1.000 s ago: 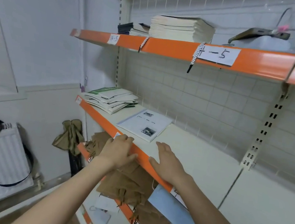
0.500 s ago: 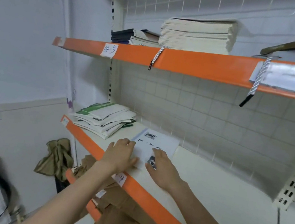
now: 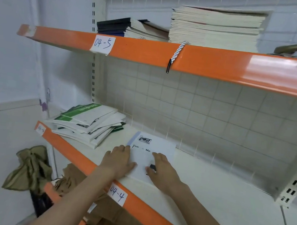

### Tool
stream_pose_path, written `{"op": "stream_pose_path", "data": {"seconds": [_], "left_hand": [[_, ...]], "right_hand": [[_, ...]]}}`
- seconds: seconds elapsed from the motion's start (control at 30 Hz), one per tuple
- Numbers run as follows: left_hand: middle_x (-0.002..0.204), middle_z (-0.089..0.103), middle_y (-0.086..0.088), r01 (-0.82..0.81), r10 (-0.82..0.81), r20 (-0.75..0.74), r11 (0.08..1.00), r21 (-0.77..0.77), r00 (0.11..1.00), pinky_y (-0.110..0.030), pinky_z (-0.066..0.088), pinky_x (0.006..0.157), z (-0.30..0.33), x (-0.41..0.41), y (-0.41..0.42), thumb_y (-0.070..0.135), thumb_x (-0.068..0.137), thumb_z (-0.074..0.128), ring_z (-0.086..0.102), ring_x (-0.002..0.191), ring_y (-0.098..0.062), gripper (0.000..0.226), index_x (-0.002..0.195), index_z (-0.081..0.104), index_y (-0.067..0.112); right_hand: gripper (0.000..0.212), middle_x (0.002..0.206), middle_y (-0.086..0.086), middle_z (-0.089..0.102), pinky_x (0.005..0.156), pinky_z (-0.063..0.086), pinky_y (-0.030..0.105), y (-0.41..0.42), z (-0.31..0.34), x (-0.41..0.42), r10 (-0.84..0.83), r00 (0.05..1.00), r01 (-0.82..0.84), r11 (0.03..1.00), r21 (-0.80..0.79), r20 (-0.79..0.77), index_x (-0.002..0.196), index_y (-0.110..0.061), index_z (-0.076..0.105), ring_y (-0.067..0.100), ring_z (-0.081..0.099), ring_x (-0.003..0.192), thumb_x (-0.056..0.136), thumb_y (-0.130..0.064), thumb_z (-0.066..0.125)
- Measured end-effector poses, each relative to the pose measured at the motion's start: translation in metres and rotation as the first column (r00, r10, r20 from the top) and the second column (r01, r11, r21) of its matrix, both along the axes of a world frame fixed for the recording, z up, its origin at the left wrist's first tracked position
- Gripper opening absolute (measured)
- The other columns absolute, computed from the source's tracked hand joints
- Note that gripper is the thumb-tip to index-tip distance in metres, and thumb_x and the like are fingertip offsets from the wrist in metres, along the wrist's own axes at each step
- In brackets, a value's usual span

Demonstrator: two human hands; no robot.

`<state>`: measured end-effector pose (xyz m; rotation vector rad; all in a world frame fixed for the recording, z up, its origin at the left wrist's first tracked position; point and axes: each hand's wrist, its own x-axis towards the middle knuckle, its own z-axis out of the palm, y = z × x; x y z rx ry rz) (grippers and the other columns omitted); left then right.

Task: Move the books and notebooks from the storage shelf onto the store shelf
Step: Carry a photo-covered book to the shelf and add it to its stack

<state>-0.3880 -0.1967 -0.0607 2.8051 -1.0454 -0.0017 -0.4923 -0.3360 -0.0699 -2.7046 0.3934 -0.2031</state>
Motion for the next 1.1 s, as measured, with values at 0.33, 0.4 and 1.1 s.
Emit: {"op": "stream_pose_path", "data": {"seconds": [0.33,0.4,1.1], "left_hand": [[0.128,0.049,-0.011,-0.012,0.011,0.003,0.997,0.073,1.000,-0.036,0.040,0.094,-0.011,0.037,0.001,0.073,0.083,0.038,0.044,0.120,-0.026,0.081,0.129,0.041,0.007],[0.125,0.050,-0.010,0.009,-0.009,-0.013,0.999,0.042,1.000,-0.036,0.041,0.092,-0.011,0.042,0.001,0.075,0.081,0.042,0.045,0.118,-0.026,0.082,0.127,0.042,0.007],[0.126,0.044,-0.010,0.101,-0.117,-0.143,0.988,-0.119,0.983,-0.034,0.044,0.088,-0.023,0.069,-0.011,0.069,0.074,0.061,0.040,0.122,-0.024,0.092,0.129,0.037,-0.001]], "right_hand": [[0.058,0.147,0.008,0.031,0.106,0.036,0.032,0.016,-0.012,0.011,-0.213,0.976,0.215,0.975,0.056,-0.042,0.146,-0.010,0.025,0.024,0.037,0.133,0.096,-0.033,0.046],[0.055,0.143,0.009,0.034,0.103,0.037,0.032,0.019,-0.014,0.013,-0.254,0.965,0.258,0.964,0.062,-0.057,0.142,-0.009,0.030,0.025,0.040,0.130,0.095,-0.031,0.047],[0.047,0.146,0.000,0.034,0.100,0.029,0.021,0.043,-0.026,0.022,-0.429,0.902,0.427,0.903,0.044,0.048,0.139,-0.013,0.036,0.019,0.038,0.130,0.095,-0.027,0.043]]}}
